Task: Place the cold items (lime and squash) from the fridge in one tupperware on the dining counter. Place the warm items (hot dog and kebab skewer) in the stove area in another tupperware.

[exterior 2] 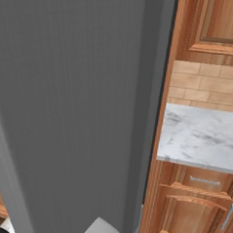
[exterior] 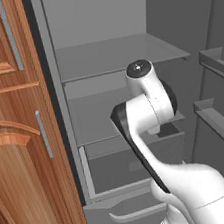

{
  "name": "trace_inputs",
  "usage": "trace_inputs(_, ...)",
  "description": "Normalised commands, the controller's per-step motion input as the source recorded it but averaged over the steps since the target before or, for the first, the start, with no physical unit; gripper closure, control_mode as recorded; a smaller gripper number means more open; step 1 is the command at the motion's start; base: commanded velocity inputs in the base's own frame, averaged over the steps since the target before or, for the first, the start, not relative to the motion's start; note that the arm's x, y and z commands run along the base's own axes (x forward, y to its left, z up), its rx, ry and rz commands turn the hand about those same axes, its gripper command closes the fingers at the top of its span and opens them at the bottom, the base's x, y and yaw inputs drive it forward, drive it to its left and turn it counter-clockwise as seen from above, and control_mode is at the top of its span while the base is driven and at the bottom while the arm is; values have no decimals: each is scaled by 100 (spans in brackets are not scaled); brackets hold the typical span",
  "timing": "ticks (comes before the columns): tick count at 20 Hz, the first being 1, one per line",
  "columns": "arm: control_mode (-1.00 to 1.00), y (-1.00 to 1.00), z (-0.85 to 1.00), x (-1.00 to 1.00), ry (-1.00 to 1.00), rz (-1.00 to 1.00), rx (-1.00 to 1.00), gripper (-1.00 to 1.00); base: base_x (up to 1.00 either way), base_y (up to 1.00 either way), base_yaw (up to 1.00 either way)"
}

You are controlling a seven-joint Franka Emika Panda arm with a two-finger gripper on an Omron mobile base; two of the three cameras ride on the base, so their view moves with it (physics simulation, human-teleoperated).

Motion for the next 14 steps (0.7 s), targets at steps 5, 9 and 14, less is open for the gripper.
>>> trace_inputs(5, -100, -15, -2, -13, -6, -14, 3, 100, 0, 0, 0)
trace_inputs(9, -100, 0, 0, -12, -9, -10, 1, 100, 0, 0, 0)
trace_inputs(14, -100, -3, 0, -22, -11, -9, 2, 100, 0, 0, 0)
